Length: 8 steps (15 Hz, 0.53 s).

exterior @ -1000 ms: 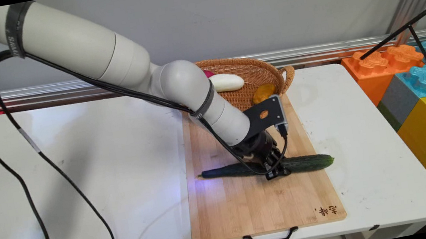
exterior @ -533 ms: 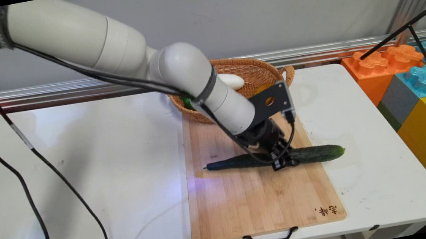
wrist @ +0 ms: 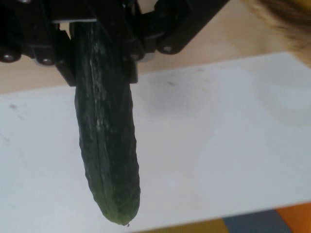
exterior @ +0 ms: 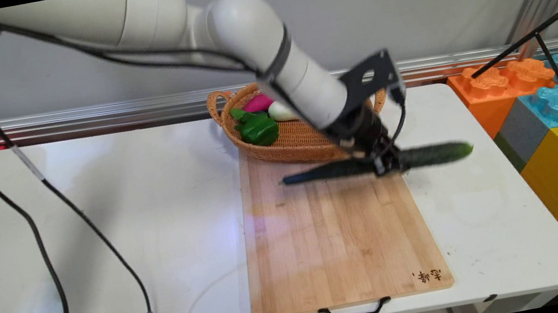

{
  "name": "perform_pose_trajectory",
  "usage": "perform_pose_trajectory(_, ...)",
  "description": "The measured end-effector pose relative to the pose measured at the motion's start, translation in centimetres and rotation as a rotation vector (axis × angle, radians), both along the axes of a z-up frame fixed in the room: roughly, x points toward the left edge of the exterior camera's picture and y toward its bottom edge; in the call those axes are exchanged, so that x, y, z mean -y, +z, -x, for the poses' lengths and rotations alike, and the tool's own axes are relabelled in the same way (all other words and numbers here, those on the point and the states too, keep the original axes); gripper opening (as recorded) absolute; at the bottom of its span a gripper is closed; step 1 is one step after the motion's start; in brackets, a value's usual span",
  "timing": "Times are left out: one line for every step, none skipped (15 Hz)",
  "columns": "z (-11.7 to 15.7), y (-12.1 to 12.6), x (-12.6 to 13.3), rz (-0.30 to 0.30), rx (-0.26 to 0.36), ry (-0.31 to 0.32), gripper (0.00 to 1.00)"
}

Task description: Place the picked object in the vegetable basket

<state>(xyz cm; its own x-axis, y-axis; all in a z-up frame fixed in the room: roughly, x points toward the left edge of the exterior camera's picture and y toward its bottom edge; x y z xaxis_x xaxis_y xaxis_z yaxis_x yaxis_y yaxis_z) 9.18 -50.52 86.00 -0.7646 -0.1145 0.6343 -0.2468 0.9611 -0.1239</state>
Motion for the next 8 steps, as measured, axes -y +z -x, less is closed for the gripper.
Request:
perform_pose_trajectory(0.0, 0.6, 0.6, 0.015, -0.001, 0.003, 0.0)
perform_pose_trajectory(-0.2, 1.4, 1.8, 0.042, 0.001, 0.01, 0.0)
perform_pose_trajectory(-0.5, 1.9, 2.8, 0.062, 0.004, 0.016, 0.0)
perform_pose_trajectory(-0.7, 2.3, 3.7, 0.08, 0.007, 0.022, 0.0)
perform_pose_trajectory(-1.2, 2.6, 5.1, 0.101, 0.01, 0.034, 0.0)
perform_pose_trajectory(-1.6, 2.6, 6.2, 0.116, 0.01, 0.046, 0.0)
perform_pose_trajectory(-2.0, 2.5, 7.4, 0.127, 0.009, 0.056, 0.0)
perform_pose_trajectory(-2.3, 2.4, 8.1, 0.133, 0.008, 0.064, 0.0)
